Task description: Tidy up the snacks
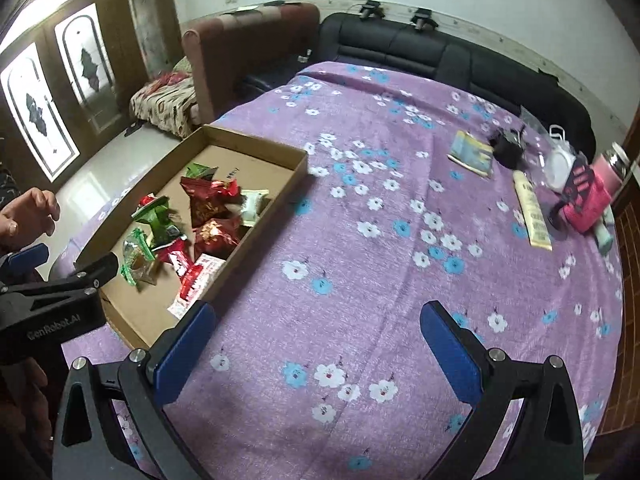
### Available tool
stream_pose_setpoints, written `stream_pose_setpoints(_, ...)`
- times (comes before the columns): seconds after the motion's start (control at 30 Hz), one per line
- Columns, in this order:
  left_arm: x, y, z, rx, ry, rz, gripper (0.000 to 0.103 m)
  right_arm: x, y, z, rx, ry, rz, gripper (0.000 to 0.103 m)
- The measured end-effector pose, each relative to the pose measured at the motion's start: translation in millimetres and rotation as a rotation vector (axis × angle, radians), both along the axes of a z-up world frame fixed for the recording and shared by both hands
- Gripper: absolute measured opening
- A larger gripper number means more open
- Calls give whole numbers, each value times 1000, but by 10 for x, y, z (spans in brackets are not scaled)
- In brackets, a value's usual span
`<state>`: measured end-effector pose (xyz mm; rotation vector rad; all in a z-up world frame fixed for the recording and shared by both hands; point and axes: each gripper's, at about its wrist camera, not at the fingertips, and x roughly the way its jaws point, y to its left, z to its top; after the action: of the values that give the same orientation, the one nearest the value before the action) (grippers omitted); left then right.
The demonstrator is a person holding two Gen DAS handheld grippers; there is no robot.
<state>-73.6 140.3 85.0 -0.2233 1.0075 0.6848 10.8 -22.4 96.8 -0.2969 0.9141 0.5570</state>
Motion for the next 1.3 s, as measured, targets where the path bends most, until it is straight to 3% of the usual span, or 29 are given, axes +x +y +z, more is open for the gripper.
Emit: stream_pose_setpoints(1.3,48,-66,-20,-47,-11,-18,103,45,131,39,5,26,-2,102)
